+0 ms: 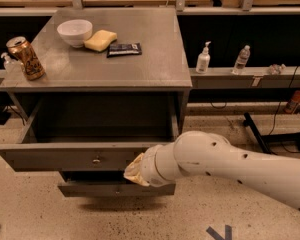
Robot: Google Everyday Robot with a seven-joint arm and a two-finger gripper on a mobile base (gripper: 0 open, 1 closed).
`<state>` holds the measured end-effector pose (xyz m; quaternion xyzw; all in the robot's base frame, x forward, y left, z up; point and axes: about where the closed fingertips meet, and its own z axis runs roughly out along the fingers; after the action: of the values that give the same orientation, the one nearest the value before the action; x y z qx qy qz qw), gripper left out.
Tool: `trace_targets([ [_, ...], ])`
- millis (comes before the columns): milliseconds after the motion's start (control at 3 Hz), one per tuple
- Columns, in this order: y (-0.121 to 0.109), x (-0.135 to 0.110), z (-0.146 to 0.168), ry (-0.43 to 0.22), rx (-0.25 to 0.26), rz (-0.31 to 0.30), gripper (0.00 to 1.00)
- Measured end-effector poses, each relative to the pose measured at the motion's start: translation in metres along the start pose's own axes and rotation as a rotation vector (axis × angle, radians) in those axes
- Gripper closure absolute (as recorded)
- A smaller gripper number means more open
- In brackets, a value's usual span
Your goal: Close top drawer
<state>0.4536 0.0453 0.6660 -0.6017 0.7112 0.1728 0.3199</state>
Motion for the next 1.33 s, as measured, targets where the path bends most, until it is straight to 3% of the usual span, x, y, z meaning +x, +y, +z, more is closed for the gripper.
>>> trace_targets([
  [333, 0.018, 0.010, 0.034, -0.094, -0.039, 0.089, 1.00],
  [667, 0.024, 0.017, 0.047, -0.112, -0.023, 0.136, 1.00],
  [1333, 0.020, 0.019, 0.048, -0.096, 0.027, 0.127, 1.00],
])
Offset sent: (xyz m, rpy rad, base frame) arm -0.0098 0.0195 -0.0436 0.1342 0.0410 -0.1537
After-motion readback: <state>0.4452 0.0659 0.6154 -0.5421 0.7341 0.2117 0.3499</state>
